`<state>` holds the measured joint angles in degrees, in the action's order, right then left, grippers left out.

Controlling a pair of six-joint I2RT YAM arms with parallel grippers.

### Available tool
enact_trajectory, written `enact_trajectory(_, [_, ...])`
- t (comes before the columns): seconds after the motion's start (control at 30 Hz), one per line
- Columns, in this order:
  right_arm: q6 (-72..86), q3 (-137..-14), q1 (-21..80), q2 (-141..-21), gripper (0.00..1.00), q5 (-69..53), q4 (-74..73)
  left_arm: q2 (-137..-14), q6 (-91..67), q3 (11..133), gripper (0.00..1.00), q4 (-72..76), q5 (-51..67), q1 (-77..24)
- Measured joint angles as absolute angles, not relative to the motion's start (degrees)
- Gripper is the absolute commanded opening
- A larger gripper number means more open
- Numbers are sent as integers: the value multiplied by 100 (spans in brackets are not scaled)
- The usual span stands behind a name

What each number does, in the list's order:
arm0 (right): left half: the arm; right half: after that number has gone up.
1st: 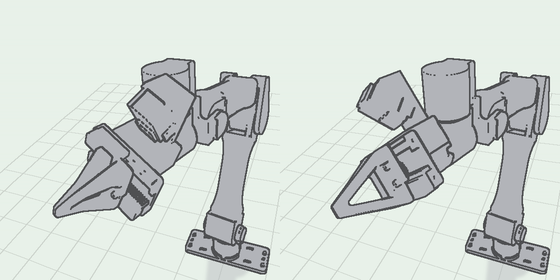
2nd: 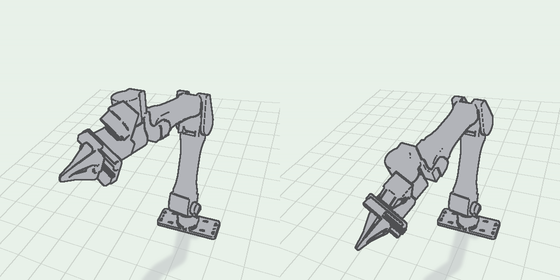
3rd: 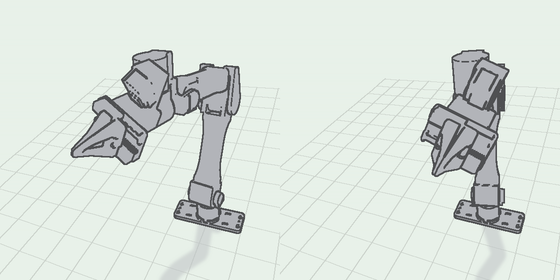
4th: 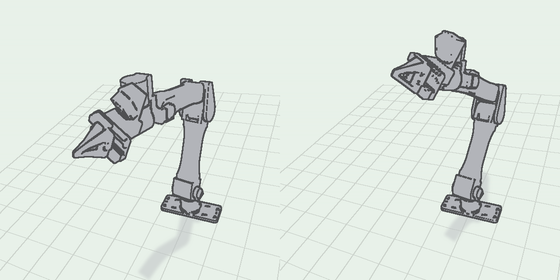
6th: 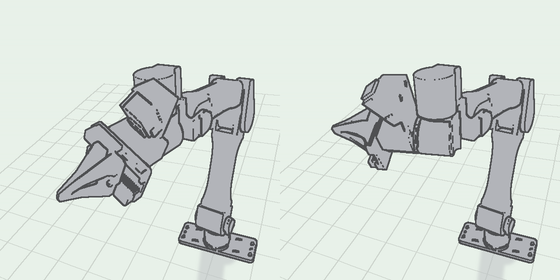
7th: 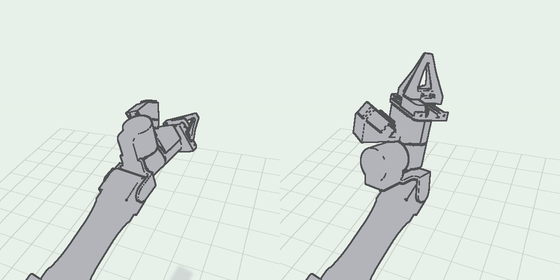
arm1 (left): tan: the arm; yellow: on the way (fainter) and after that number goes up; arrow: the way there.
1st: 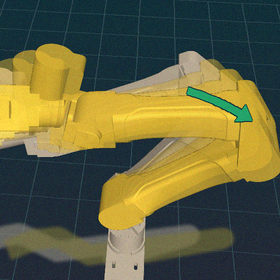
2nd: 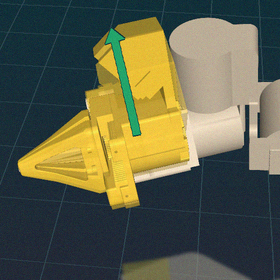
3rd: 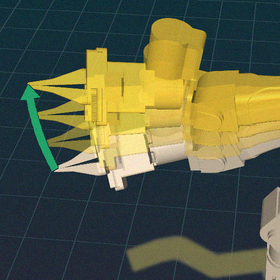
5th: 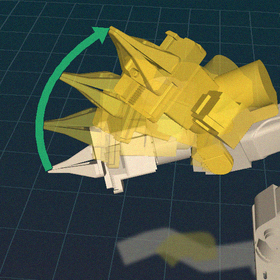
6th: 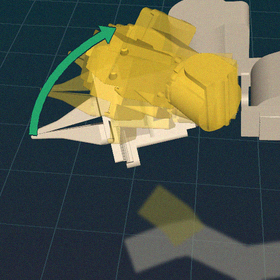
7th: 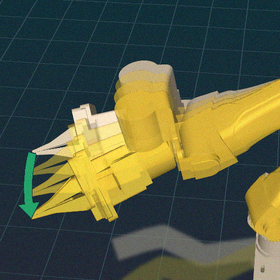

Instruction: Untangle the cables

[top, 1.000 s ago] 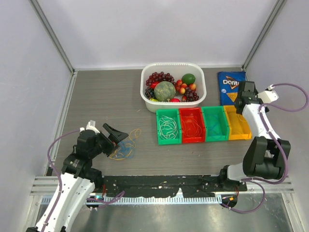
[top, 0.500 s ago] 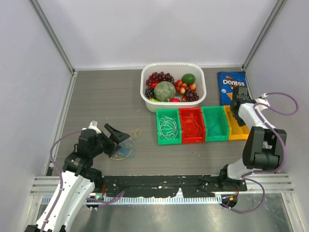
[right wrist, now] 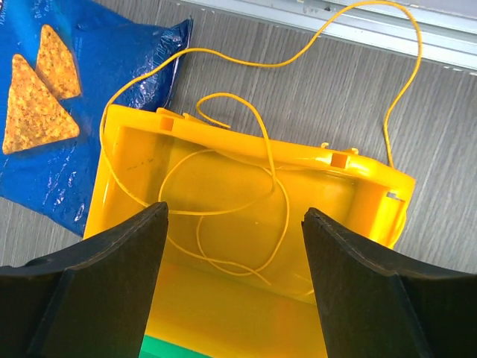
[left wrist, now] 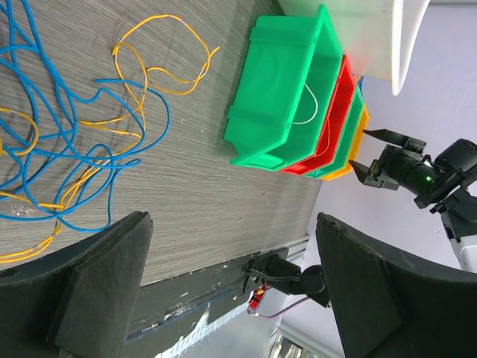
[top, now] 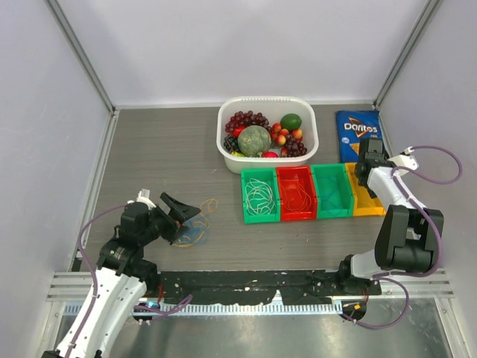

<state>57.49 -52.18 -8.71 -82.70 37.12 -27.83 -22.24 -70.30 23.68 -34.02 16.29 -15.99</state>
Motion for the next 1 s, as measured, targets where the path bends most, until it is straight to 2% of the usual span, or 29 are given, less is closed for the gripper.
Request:
enact_trajectory(0.4, [5275, -5502, -1125, -7778, 79, 3981, -2832, -2268, -7028, 2252, 93, -3273, 1824, -1599])
enact_trajectory(0.77, [4823, -5795, -2213, -8615, 78, 3083, -2486, -2705, -7006, 2252, 93, -3048, 1938, -1599])
enact_trajectory(1.0, [5000, -5586, -2362, -8860, 80, 3323, -2314, -2773, -7004, 2217, 93, -2932, 2021, -1599])
